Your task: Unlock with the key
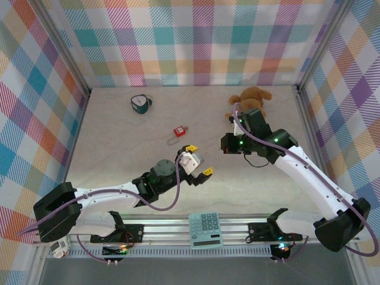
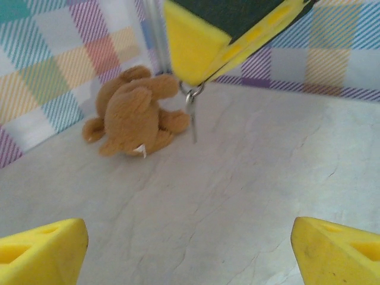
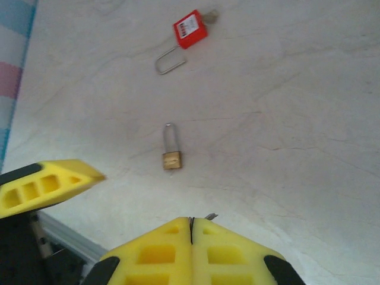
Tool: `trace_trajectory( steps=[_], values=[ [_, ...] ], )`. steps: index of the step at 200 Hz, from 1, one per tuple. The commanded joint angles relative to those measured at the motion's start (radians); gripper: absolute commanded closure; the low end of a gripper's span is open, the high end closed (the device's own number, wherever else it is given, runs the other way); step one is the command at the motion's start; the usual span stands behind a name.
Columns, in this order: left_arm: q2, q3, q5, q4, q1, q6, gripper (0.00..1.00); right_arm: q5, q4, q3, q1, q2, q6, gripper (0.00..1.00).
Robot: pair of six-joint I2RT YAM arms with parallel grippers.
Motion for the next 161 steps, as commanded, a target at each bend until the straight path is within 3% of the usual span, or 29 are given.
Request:
trace_trajectory(
  steps=[1,37,132,161],
  values=[
    [0.02,0.011,0.14,0.124,0.024,0.034,0.11,-0.065,-0.004,0.022,0.012,-0.036,0.038,0.94],
    [0.076,0.049,0.257,0.157,0.072,-0.014,0.18,-0.139,0.046,-0.004,0.017,-0.067,0.073,0.94],
    [0.169,0.09,0.235,0.271,0.079,-0.106,0.43,-0.194,0.114,-0.061,0.019,-0.095,0.118,0.95],
    [0.157,0.105,0.27,0.196,0.085,-0.096,0.63,-0.199,0.118,-0.069,0.019,-0.094,0.124,0.96]
  ],
)
